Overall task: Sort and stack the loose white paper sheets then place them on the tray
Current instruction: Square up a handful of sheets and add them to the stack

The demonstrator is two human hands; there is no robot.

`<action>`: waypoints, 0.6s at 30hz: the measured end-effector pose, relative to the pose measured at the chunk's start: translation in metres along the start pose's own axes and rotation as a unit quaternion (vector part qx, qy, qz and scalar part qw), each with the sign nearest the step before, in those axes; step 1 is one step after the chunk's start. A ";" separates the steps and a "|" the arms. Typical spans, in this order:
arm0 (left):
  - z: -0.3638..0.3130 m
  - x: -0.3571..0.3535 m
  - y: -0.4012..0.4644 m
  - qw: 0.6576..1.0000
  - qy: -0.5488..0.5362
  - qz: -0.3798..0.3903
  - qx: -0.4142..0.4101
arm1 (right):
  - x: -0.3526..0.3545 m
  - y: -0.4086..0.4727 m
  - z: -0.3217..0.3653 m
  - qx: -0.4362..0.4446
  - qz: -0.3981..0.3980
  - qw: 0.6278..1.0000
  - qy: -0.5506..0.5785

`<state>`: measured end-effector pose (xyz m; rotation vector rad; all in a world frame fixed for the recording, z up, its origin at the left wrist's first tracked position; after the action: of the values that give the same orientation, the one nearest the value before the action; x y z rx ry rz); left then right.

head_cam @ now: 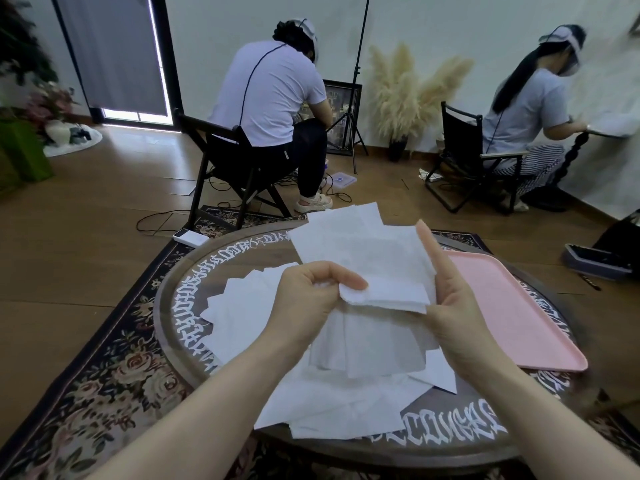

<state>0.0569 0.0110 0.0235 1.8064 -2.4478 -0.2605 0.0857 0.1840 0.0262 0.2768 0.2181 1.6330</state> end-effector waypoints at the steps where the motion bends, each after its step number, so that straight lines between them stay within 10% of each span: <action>1: 0.000 0.000 0.000 1.000 -0.006 -0.003 -0.002 | 0.000 0.000 0.002 0.006 0.005 1.000 0.003; 18: -0.002 -0.002 0.000 0.995 -0.095 0.013 -0.006 | 0.008 -0.002 -0.003 -0.047 -0.062 0.997 0.017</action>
<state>0.0581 0.0127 0.0253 1.8219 -2.5845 -0.4648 0.0857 0.1917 0.0228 0.1610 0.1804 1.5208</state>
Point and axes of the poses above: each hand's wrist, its own y-axis towards the middle knuckle, its own x-axis out of the back of the hand, z = x × y, the point moved 7 cm from there along y, towards the middle knuckle, and after that the axes turned 6 degrees about z, right-handed, at the moved point
